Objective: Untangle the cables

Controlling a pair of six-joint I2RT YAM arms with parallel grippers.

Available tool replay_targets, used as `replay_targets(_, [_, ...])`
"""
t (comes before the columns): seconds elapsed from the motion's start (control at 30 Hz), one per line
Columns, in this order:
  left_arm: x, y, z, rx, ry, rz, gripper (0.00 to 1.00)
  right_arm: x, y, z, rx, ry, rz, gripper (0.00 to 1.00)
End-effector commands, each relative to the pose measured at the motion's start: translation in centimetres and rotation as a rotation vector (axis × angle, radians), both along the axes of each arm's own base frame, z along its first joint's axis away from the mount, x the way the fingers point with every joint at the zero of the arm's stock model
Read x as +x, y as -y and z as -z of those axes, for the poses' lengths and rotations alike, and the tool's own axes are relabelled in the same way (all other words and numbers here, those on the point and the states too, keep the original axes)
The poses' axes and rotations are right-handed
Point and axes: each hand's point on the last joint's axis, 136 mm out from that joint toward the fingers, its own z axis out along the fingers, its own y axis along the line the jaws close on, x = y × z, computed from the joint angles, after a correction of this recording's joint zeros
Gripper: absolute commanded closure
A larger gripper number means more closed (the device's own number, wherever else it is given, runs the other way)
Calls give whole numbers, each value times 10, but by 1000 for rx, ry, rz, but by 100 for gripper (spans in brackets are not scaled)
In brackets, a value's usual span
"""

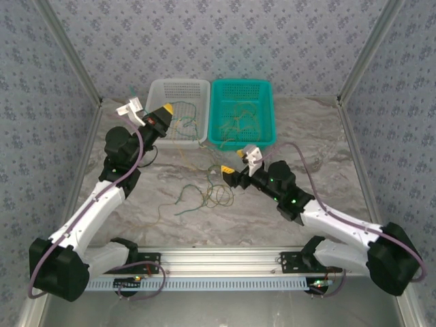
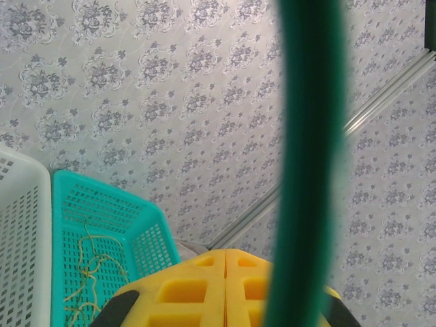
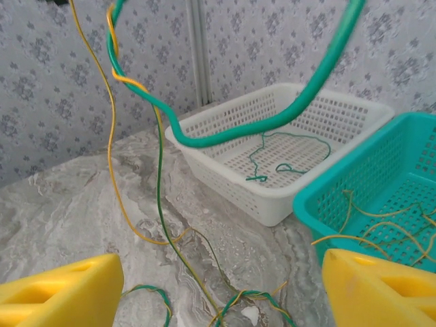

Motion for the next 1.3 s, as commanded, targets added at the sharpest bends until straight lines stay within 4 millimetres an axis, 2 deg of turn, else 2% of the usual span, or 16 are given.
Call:
replay_targets(0.0, [-12, -2, -33, -44, 79, 17, 100, 5, -27, -34, 49, 91, -73, 20])
replay_targets(0.17, [-17, -1, -33, -44, 81, 30, 100, 32, -57, -29, 7, 108, -67, 21])
replay_targets(0.23, [-19, -3, -32, -40, 83, 23, 100, 41, -64, -32, 1, 121, -65, 28])
replay_targets(0.27, [-20, -4, -31, -37, 81, 17, 100, 46, -66, -32, -6, 123, -61, 39])
replay_targets(0.33, [-22, -9, -29, -27, 80, -5, 100, 55, -64, -36, -2, 120, -20, 72])
replay_targets(0.37, [-22, -13, -26, -18, 75, -25, 100, 60, -60, -37, 7, 114, 9, 88])
replay_targets(0.4, [-22, -17, -22, -8, 63, -50, 100, 64, -53, -39, 19, 107, 41, 100])
replay_targets(0.47, [-21, -30, -13, 9, 37, -107, 100, 67, -36, -42, 36, 99, 98, 100])
replay_targets(0.57, [-22, -53, -3, 16, 12, -173, 100, 71, 1, -44, 64, 94, 198, 100])
replay_targets(0.7, [-26, -74, 5, 42, 3, -215, 100, 85, 70, -37, 97, 15, 373, 100])
replay_targets(0.8, [-29, -88, 14, 92, -19, -266, 100, 85, 119, -44, 147, -1, 474, 100])
replay_targets(1.03, [-33, -118, 31, 166, -50, -381, 100, 65, 195, -79, 187, 18, 659, 100])
replay_targets(1.17, [-29, -126, 35, 175, -66, -406, 100, 51, 234, -96, 251, -1, 776, 100])
replay_targets(1.27, [-27, -128, 34, 187, -64, -416, 100, 42, 271, -105, 321, -55, 897, 100])
